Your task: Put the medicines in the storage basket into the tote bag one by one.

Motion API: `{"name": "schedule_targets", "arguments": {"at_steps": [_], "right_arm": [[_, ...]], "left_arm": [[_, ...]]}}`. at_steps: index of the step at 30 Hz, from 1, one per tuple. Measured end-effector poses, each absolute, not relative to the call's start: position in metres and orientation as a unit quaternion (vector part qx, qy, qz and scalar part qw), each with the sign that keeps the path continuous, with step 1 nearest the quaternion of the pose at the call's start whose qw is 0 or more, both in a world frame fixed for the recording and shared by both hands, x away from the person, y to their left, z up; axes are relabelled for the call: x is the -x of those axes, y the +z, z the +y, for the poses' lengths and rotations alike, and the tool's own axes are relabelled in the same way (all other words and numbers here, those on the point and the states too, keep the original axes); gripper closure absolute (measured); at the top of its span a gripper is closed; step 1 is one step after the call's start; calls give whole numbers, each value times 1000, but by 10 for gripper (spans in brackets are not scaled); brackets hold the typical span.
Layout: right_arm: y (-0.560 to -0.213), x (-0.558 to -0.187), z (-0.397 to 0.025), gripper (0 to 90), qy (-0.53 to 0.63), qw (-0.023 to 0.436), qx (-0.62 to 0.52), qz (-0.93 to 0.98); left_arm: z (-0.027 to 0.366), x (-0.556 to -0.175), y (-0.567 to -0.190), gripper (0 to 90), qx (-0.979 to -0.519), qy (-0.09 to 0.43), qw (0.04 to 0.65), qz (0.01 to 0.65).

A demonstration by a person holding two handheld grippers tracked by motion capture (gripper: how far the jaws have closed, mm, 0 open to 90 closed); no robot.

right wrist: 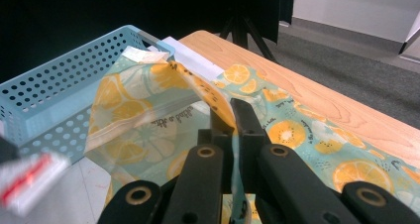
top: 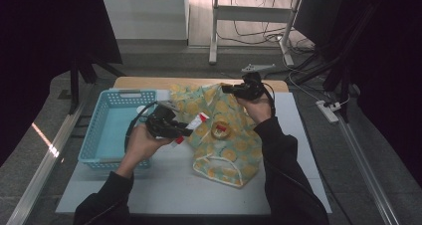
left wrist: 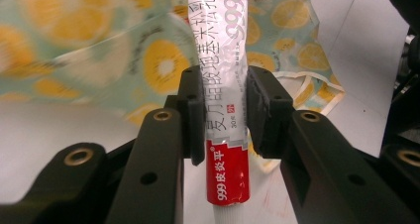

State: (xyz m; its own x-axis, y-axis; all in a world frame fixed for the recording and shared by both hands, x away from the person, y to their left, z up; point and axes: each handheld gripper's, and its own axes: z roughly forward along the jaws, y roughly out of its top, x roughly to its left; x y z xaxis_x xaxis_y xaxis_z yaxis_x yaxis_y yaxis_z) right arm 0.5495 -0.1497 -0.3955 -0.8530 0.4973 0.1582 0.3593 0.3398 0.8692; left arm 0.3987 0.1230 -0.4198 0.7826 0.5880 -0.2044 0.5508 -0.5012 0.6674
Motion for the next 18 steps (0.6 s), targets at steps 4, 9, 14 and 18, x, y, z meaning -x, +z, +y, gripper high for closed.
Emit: {"name": "schedule_targets", "arguments": {"at_steps": [4, 9, 14, 18], "right_arm": [[-395, -550, -150, 894, 511, 67, -263, 816], [-394, -550, -151, 894, 510, 68, -264, 816], [-393, -550, -152, 895, 512, 70, -263, 815], [-392, -550, -152, 894, 512, 71, -262, 815]], "left_arm": [[95, -407, -430, 707, -874, 17, 369, 317], [67, -418, -439, 706, -879, 12, 362, 311], [45, -429, -445, 706, -881, 15, 357, 310], [31, -438, -451, 706, -883, 24, 350, 313]]}}
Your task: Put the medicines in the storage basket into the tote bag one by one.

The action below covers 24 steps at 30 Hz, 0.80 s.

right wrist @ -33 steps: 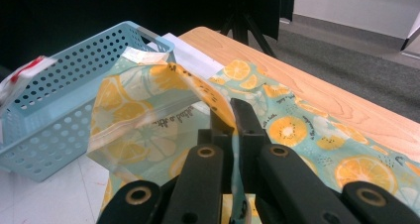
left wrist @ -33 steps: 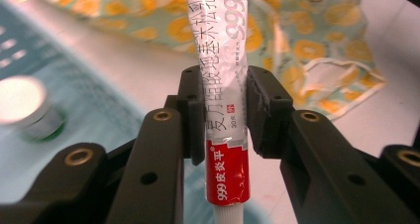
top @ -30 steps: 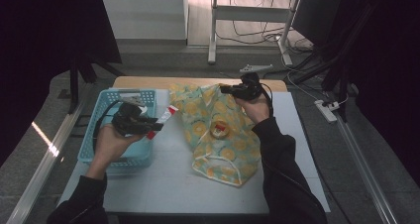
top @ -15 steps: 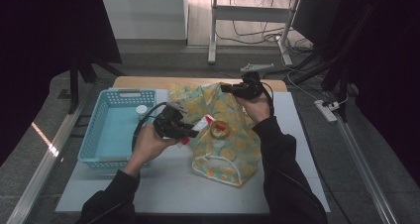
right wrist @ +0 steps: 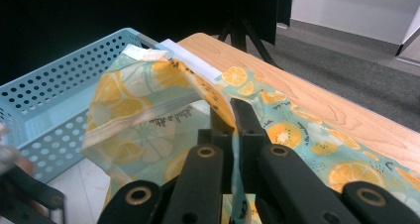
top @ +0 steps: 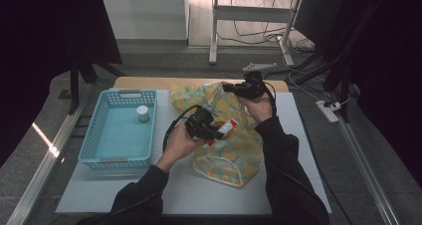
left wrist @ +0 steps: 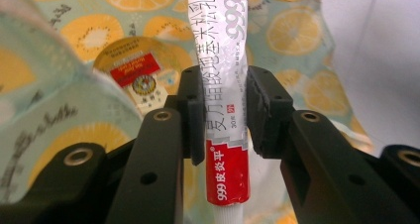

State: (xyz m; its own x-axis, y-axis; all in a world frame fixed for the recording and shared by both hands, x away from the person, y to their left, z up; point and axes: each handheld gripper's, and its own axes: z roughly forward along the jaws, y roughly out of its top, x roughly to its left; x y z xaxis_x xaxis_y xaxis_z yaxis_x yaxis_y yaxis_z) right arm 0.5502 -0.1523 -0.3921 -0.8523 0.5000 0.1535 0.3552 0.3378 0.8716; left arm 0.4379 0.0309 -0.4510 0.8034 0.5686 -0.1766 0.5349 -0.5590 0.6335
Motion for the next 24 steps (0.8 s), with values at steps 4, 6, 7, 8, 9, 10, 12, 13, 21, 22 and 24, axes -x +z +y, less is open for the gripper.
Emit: {"name": "schedule_targets", "arguments": {"at_steps": [4, 6, 7, 8, 9, 10, 12, 13, 21, 22, 24], "right_arm": [[-392, -550, -152, 894, 511, 71, -262, 815], [-392, -550, -152, 894, 512, 71, -262, 815], [-392, -550, -152, 894, 512, 71, -262, 815], [-392, -550, -152, 894, 512, 72, -261, 815], [-392, -550, -152, 894, 512, 72, -261, 815], [-392, -549, -153, 894, 512, 72, -261, 815], [-392, -549, -153, 894, 512, 72, -261, 815], [-392, -549, -153, 894, 512, 71, -261, 815], [-394, -549, -153, 894, 510, 70, -261, 817], [-395, -549, -152, 894, 510, 70, -261, 817], [-395, -549, -151, 894, 510, 70, -261, 817]], "left_arm": [[21, -446, -458, 706, -884, 32, 341, 319], [17, -451, -462, 706, -883, 35, 339, 323], [16, -453, -464, 705, -884, 36, 335, 323], [14, -455, -466, 705, -885, 41, 332, 325], [14, -457, -467, 705, -885, 46, 329, 327], [13, -460, -469, 705, -885, 48, 326, 330], [12, -464, -471, 705, -884, 59, 319, 337], [13, -466, -473, 705, -884, 62, 314, 340], [26, -480, -481, 705, -872, 71, 301, 380], [27, -481, -482, 705, -871, 74, 299, 384], [30, -483, -483, 705, -868, 77, 298, 391]]}}
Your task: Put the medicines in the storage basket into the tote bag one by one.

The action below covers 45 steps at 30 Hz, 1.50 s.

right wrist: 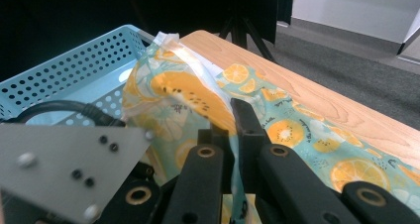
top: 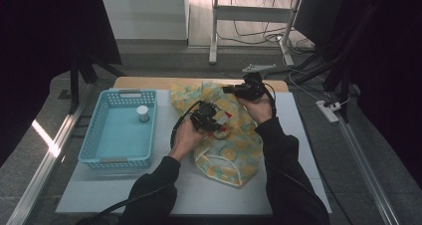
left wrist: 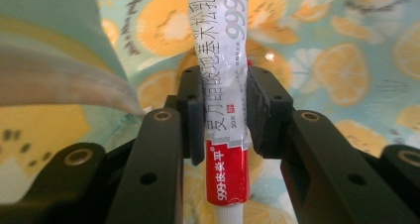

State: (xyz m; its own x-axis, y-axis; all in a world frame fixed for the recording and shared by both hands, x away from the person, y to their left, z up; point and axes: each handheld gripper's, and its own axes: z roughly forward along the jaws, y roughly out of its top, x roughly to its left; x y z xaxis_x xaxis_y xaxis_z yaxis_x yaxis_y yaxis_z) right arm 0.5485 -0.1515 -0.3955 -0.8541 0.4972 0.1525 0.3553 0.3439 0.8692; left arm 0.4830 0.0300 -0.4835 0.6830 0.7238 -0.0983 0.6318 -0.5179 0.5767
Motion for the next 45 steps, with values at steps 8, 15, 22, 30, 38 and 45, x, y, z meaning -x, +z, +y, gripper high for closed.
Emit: {"name": "schedule_targets", "arguments": {"at_steps": [8, 15, 22, 30, 38, 45], "right_arm": [[-398, -549, -149, 894, 506, 71, -264, 818], [-399, -549, -148, 894, 507, 70, -266, 817], [-397, -549, -149, 894, 508, 72, -266, 816], [-399, -550, -151, 894, 507, 73, -271, 815], [-399, -552, -152, 894, 505, 75, -278, 814], [-401, -554, -156, 894, 503, 74, -287, 812]], "left_arm": [[34, -488, -489, 704, -865, 103, 295, 392], [30, -488, -488, 704, -864, 94, 319, 378], [22, -491, -486, 703, -862, 97, 330, 372], [22, -491, -487, 645, -861, 108, 339, 362], [23, -482, -487, 533, -862, 94, 359, 345], [26, -469, -478, 424, -860, 83, 385, 325]]}}
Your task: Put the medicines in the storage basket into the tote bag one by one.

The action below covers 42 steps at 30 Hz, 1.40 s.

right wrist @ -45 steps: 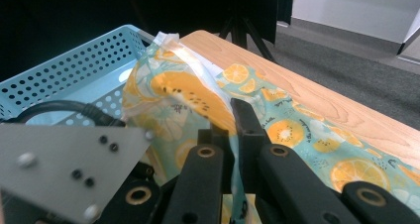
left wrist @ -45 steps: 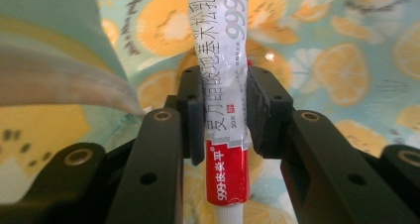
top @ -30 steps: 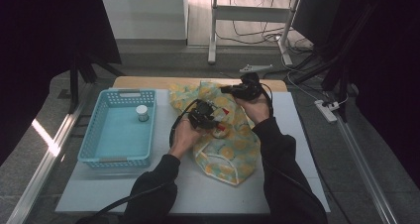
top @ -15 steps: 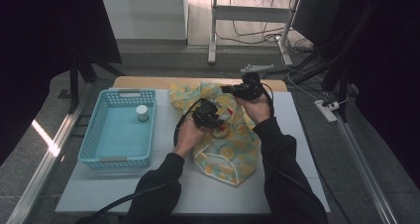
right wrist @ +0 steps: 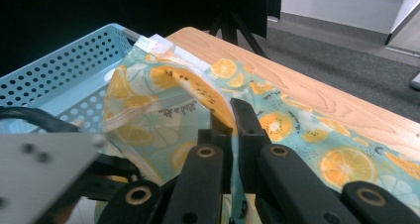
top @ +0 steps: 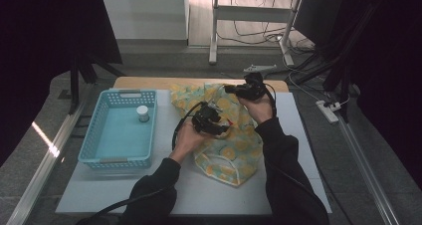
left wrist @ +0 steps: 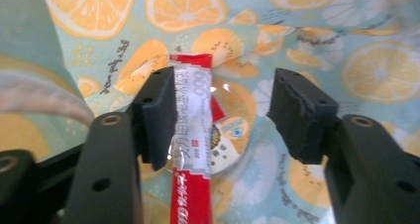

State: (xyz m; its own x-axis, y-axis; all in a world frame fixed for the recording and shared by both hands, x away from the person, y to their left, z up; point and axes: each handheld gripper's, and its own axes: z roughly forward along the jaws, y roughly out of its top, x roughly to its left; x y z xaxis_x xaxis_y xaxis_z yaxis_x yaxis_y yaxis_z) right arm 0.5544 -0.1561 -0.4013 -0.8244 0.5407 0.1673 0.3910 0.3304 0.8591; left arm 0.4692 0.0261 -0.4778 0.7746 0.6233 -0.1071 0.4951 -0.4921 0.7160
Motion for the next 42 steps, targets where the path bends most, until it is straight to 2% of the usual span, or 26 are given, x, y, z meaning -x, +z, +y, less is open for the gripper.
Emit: {"name": "schedule_targets", "arguments": {"at_steps": [13, 19, 35, 42], "right_arm": [[-403, -554, -160, 894, 503, 72, -288, 811], [-402, -552, -159, 894, 505, 70, -282, 813], [-402, -546, -148, 894, 507, 59, -269, 816], [-403, -543, -144, 894, 508, 54, -263, 818]], "left_arm": [[59, -450, -449, 188, -839, 68, 429, 328], [80, -445, -441, 73, -837, 78, 426, 335], [157, -429, -434, 47, -817, 95, 431, 371], [194, -424, -431, 15, -800, 124, 430, 401]]}}
